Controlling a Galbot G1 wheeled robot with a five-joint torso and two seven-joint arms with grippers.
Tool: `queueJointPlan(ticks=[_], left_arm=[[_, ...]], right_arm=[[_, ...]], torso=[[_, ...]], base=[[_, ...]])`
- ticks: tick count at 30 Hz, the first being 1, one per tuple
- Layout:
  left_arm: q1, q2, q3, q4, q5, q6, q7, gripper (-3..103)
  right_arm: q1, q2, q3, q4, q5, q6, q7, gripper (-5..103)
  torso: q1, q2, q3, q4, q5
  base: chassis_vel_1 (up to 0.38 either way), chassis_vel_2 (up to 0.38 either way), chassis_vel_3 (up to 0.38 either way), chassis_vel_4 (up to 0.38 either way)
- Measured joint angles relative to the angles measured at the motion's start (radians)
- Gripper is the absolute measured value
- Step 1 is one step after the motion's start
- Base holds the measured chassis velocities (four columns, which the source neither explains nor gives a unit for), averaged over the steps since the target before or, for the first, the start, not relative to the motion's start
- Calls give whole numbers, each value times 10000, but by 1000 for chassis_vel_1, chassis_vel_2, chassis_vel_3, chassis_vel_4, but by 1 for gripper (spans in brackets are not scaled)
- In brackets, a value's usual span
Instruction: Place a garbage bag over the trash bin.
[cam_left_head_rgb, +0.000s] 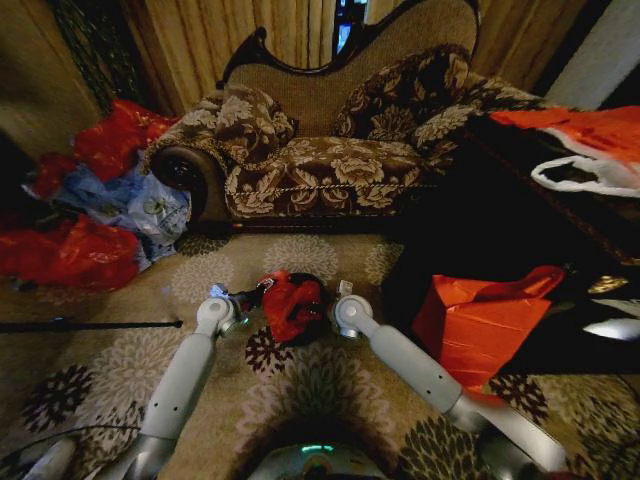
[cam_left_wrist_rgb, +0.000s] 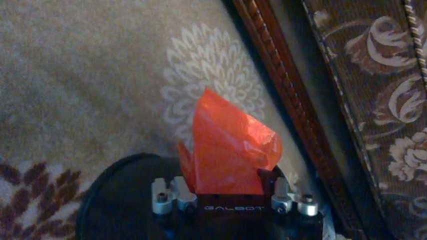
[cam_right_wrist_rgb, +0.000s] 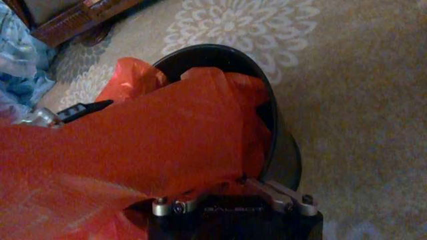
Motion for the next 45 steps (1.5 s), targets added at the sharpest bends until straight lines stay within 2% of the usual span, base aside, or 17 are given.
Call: queueJointPlan(ticks=[1, 2, 3, 5, 7, 8, 11, 14, 18, 26, 29, 31, 33, 34, 37, 42, 45], left_arm=[[7, -21, -2, -11, 34, 0, 0, 58], [28, -27, -5, -48, 51, 0, 0, 58], [105, -27, -8, -179, 106, -2, -1, 48], [170, -13, -10, -282, 160, -3, -1, 48], [344, 32, -12, -590, 204, -3, -1, 37], [344, 32, -12, -590, 204, -3, -1, 37], [499, 48, -10, -928, 204, 18, -3, 26], [613, 43, 23, -1330, 238, 134, -3, 11], [712, 25, 39, -1705, 265, 159, -78, 2], [886, 11, -6, -1958, 253, 197, -141, 0], [694, -103, 161, -2056, -355, 959, -529, 0], [633, -126, 218, -2016, -423, 1061, -606, 0], [170, -366, 664, -1610, -563, 1395, -1156, 0], [170, -366, 664, -1610, -563, 1395, -1156, 0], [-457, -715, 993, -1173, -942, 1602, -2339, 0], [-958, -855, 1216, -574, -1082, 1601, -3066, 0], [-1612, -1084, 1218, 337, -1323, 1587, -3794, 0]], right_arm=[[25, 0, -28, -13, -34, 0, -15, 0], [44, 0, -48, -21, -52, -2, -20, 0], [71, 2, -74, -39, -78, -2, -21, 0], [93, 10, -88, -51, -104, -2, -22, 0], [130, 36, -128, -99, -214, 20, -36, 0], [130, 36, -128, -99, -214, 20, -36, 0], [156, 65, -158, -145, -293, 49, -40, 0], [181, 104, -202, -180, -356, 100, -34, 0], [213, 128, -266, -180, -406, 126, -25, 0], [231, 183, -360, -206, -477, 147, -10, 0], [274, 202, -469, -263, -571, 177, -5, 0], [282, 209, -482, -273, -582, 180, -7, 0], [330, 321, -515, -350, -633, 204, -9, 0], [330, 321, -515, -350, -633, 204, -9, 0], [359, 427, -559, -421, -750, 226, -57, 0], [289, 447, -554, -495, -897, 230, -182, 0], [167, 383, -543, -523, -985, 236, -316, 0]], torso=[[0, 0, 0, 0, 0], [0, 0, 0, -1, -1], [0, 0, 0, 0, -2], [0, 0, 0, 0, -1], [0, 0, 0, 2, -1], [0, 0, 0, 2, -1], [0, 0, 0, 1, -1], [0, 0, 0, -1, -3], [0, 0, -1, -1, -2], [0, 0, -1, 0, -2], [0, 0, -1, 1, -2], [-1, 0, -1, 1, -2], [0, 0, 0, -2, -3], [0, 0, 0, -2, -3], [0, 0, -1, -1, -1], [0, 0, 0, -1, -1], [0, 0, 0, 0, 0]], base=[[0, 0, 0, 0], [0, 0, 0, 0], [0, 0, 0, 0], [0, 0, 0, 0], [0, 0, 0, 0], [0, 0, 0, 0], [0, 0, 0, 0], [0, 0, 0, 0], [0, 0, 0, 0], [0, 0, 0, 0], [0, 0, 0, 0], [0, 0, 0, 0], [0, 0, 0, 0], [0, 0, 0, 0], [0, 0, 0, 0], [0, 0, 0, 0], [0, 0, 0, 0]])
